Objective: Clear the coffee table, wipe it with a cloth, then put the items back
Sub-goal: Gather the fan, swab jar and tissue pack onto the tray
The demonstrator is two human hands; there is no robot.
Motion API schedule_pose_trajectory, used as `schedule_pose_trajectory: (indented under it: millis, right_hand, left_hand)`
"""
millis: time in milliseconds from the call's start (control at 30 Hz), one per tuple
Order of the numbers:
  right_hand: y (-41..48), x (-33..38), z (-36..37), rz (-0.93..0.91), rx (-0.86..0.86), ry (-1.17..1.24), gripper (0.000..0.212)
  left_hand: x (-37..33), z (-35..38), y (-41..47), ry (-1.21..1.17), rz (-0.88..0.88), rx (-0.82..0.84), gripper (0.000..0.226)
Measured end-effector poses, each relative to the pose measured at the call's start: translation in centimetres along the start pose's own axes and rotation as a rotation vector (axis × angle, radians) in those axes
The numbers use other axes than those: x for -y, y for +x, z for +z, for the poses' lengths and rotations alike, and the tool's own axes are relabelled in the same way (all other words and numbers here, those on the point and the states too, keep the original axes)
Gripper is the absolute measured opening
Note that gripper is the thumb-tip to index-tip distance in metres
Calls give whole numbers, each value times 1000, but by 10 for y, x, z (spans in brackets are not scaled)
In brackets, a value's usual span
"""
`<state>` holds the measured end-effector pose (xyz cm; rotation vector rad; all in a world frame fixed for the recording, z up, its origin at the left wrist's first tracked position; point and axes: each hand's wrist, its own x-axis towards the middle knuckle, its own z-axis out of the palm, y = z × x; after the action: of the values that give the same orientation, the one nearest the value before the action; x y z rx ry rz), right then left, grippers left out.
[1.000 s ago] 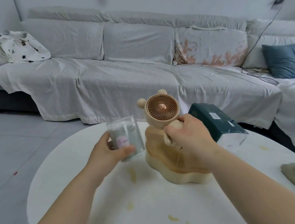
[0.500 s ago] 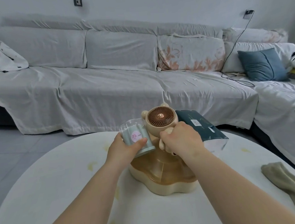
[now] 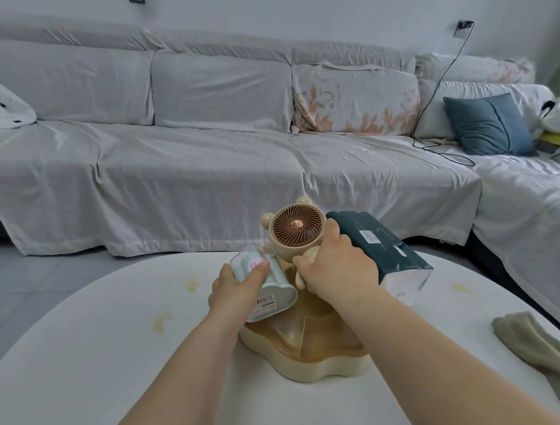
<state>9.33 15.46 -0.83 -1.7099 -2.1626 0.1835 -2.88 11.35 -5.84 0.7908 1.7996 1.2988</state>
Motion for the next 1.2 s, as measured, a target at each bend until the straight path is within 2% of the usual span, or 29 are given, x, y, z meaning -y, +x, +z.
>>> schedule_pose_trajectory:
  millis: [100,200,367,600,667,800,867,967,1100,1200]
  right_hand:
    - [-1,0,1,-41,-14,-47,81]
    - [-2,0,2,-78,-39,-47,81]
    - [-5,0,3,-106,-43,-75,74]
    - [-1,1,2,-97,-33,-85,75]
    - [-1,1,4,-110,-30,-104,74]
    - [1,4,6,-139,-27,-109,60]
    - [3,5,7,-140,-23,-110,58]
    - [5,5,8,-123,-18,-114,62]
    - [7,8,11,-115,-31,-107,73]
    - [8,10,13,-111,-32,-107,74]
  left_hand:
    - [0,1,-3,-143,-15,63,50]
    - [2,-1,0,-193,10,96,47]
    - [4,-1,3,-254,6,127,72]
    - [3,-2,3,-276,11,118,70]
    - [1,-3,3,-299,3,121,63]
    - [2,-4,5,-260,7,128,16]
    - [3,-5,7,-248,17,127,10]
    - [4,-5,8,-255,25,131,28]
    - [5,-5,8,-256,19,123,26]
    - [4,-6,7,-267,24,133,54]
